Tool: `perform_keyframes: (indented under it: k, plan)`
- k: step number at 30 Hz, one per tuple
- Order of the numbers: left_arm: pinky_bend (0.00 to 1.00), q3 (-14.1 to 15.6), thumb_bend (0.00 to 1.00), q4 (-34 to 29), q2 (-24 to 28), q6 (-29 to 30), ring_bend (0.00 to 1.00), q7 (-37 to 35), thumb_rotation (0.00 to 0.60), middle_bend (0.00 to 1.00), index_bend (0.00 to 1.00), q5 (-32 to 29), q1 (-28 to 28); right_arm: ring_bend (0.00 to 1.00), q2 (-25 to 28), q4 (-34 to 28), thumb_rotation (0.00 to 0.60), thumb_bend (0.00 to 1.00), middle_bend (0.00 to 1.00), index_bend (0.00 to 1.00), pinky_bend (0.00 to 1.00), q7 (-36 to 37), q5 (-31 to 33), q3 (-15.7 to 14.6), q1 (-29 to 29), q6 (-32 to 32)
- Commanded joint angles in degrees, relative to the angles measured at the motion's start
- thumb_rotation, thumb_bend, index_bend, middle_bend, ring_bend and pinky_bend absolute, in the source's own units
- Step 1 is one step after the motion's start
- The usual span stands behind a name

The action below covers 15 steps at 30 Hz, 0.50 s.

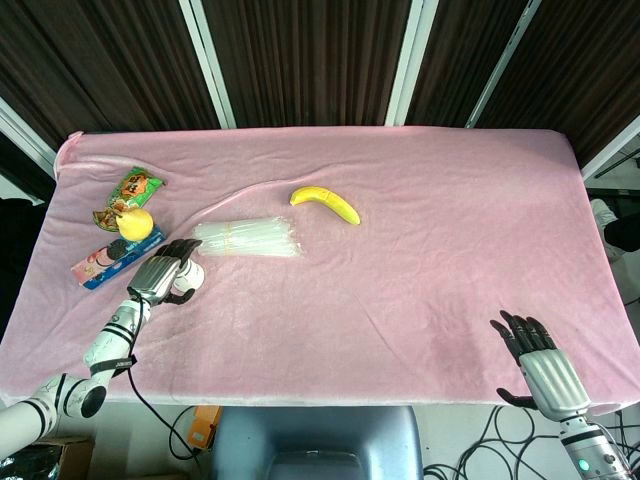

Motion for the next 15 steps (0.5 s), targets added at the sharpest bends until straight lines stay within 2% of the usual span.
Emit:
perform_keyframes:
  k: [1, 7, 12, 15]
  plan:
    - [0.14, -0.02, 0.35, 0.21, -0.29, 0.71, 0.00, 0.42, 0.600, 0.08, 0.03, -0.14, 0.13, 0.00, 0.06, 0.00, 0.600, 0.25, 0.00, 0.00, 0.00, 0.17, -0.10, 0.04, -0.05, 0.18]
    - [0.20, 0.03, 0.35, 1.50, -1.19, 1.92, 0.05, 0.92, 0.600, 0.14, 0.12, -0.43, 0.51, 0.00, 0.10, 0.05, 0.600, 0.25, 0.00, 0.00, 0.00, 0.23, -0.25, 0.04, -0.12, 0.34]
    - [0.30, -0.21, 0.35, 3.11, -1.98, 2.34, 0.12, 1.35, 0.600, 0.21, 0.22, -1.10, 0.62, 0.00, 0.16, 0.01, 0.600, 0.25, 0.00, 0.00, 0.00, 0.19, -0.29, 0.02, -0.27, 0.55]
    - [0.39, -0.53, 0.35, 4.39, -2.81, 3.42, 0.21, 2.18, 0.600, 0.28, 0.29, -1.53, 0.84, 0.00, 0.15, 0.03, 0.600, 0.25, 0.00, 0.00, 0.00, 0.12, -0.24, 0.06, -0.35, 0.65]
